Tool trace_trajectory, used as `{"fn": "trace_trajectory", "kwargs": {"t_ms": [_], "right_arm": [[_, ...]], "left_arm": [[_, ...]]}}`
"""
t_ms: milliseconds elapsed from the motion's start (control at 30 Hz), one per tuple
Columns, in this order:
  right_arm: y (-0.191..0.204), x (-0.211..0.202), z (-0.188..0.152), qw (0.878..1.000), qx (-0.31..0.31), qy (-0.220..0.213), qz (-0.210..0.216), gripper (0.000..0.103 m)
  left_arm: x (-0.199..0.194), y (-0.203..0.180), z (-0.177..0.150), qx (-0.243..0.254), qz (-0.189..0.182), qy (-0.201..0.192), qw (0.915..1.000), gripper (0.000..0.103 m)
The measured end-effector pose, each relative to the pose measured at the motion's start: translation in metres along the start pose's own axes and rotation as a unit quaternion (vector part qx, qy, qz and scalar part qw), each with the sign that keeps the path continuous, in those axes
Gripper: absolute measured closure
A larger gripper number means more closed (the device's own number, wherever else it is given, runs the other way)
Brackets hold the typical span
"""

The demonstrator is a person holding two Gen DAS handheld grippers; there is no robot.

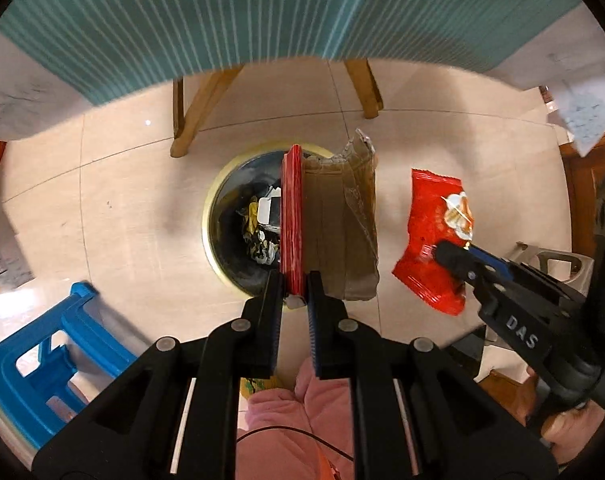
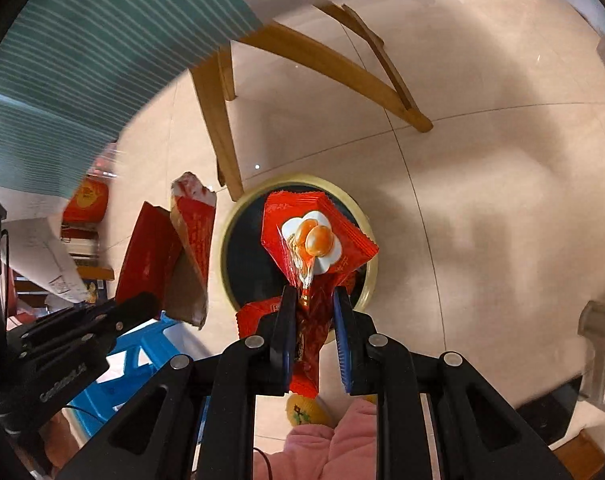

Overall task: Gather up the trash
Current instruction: 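Carry the paper bag in the left tool and snack bag in the right tool to the bin, then open both tools over the black bin to drop the bags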

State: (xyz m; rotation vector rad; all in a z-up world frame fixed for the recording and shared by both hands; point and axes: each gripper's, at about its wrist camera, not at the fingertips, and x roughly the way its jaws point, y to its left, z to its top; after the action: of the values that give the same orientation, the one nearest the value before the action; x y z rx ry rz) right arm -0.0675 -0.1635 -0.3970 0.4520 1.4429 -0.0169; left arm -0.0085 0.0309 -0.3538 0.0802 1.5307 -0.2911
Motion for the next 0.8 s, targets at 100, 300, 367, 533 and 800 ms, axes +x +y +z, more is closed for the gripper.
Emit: {"fn": "trace_trajectory", "kwargs": {"t_ms": [100,300,367,533,800], "right_arm": [[-0.002,0.015,0.000,1.000,0.003,0.005,-0.002,0.086],[-0.002,0.035,0.005,1.000,-0.001,0.013,0.003,0.086],[-0.001,0.040,0.005,1.000,-0.005,0.016,0.004,0.086],[0.006,0.061,0.012,1.000,-0.020,0.023,0.008,0.086],[0.026,0.098,0.023,0.998,-0.038,0.036,0.017,0.086]], "left_arm": [[0.024,0.006,0.004,0.001,-0.003,0.004,1.0000,0.093],[0.051,0.016,0.008,-0.006,-0.006,0.015,0.9999,0.082],[0.054,0.021,0.009,-0.013,-0.007,0.013,0.9998,0.074],[0.059,0.034,0.008,-0.030,-0.007,0.021,0.9993,0.074],[0.061,0.051,0.003,-0.054,-0.001,0.013,0.9985,0.073]]}}
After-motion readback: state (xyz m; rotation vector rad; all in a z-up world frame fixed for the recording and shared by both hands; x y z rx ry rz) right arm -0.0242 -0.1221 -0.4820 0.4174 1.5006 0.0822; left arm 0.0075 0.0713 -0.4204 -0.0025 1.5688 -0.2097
